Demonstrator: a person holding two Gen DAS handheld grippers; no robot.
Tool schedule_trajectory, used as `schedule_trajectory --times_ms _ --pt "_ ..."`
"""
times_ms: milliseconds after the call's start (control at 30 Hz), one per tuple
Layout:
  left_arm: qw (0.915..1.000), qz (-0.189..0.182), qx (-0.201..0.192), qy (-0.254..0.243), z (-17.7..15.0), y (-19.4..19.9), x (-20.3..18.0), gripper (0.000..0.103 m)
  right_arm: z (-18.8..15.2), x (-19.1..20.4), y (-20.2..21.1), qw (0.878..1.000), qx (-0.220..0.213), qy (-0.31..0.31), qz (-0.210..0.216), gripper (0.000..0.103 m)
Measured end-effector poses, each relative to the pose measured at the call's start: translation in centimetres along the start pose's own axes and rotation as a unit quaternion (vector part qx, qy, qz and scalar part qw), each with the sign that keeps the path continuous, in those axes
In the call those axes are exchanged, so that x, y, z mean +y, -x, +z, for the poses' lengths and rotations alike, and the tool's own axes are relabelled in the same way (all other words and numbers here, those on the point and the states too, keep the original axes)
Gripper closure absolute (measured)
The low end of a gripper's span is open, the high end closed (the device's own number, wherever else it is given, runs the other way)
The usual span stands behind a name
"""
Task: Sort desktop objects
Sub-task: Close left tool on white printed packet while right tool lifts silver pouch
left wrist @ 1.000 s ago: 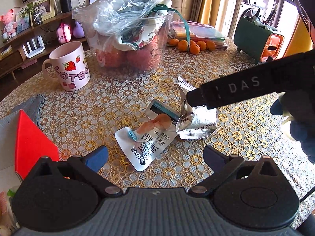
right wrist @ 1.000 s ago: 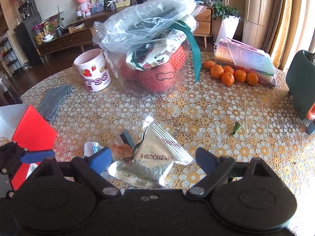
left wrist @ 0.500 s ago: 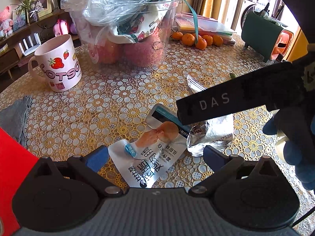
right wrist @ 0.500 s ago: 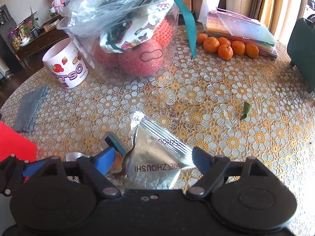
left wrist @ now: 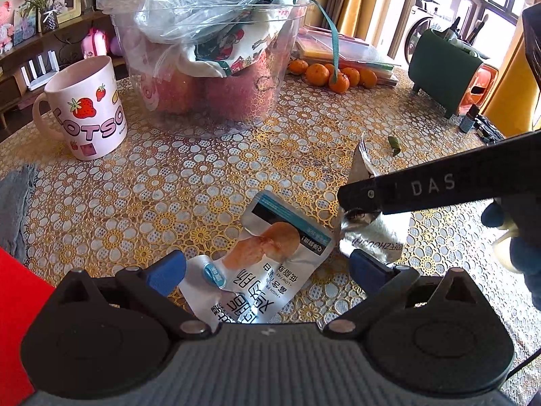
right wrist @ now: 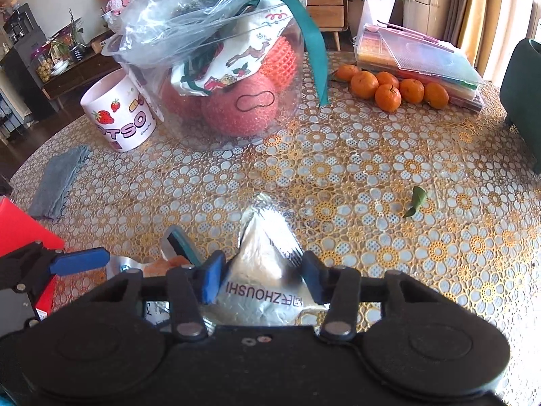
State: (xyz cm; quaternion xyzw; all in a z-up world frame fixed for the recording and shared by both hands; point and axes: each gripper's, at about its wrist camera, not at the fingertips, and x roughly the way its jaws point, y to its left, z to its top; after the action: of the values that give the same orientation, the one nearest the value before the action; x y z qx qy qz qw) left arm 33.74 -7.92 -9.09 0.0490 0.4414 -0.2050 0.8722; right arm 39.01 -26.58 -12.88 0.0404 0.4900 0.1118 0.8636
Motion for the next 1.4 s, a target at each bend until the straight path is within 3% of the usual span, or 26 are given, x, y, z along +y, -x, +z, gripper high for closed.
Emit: schedule_trajectory --times_ms 233,433,600,1067,1400 --pt "0.9990 0.036 0.024 -0.011 -0.2 -1.4 0.2 0.000 0.0 -0.6 1.7 1.000 0.006 0.022 0.017 0.066" --pt "0.9982 0.045 0.036 -0.013 -0.3 -2.5 0.4 0.001 -0.2 -0.3 2.7 0.997 0.008 0.075 -0.003 0.068" --pt "0.9980 0.050 0.035 -0.014 -0.6 -2.6 0.4 0.001 -0.5 -0.5 1.8 0.998 0.008 0.066 0.001 0.069" --pt "0.9976 0.065 0.005 -0.024 -1.1 -0.6 -1.2 0.035 -0.8 -0.7 2.3 0.999 -0.001 0.050 0.004 0.070" --pt "0.9987 0.049 -0.013 0.009 -2.2 2.9 -1.6 0.040 -2.1 -1.0 4.8 0.999 -0.001 0.045 0.020 0.074"
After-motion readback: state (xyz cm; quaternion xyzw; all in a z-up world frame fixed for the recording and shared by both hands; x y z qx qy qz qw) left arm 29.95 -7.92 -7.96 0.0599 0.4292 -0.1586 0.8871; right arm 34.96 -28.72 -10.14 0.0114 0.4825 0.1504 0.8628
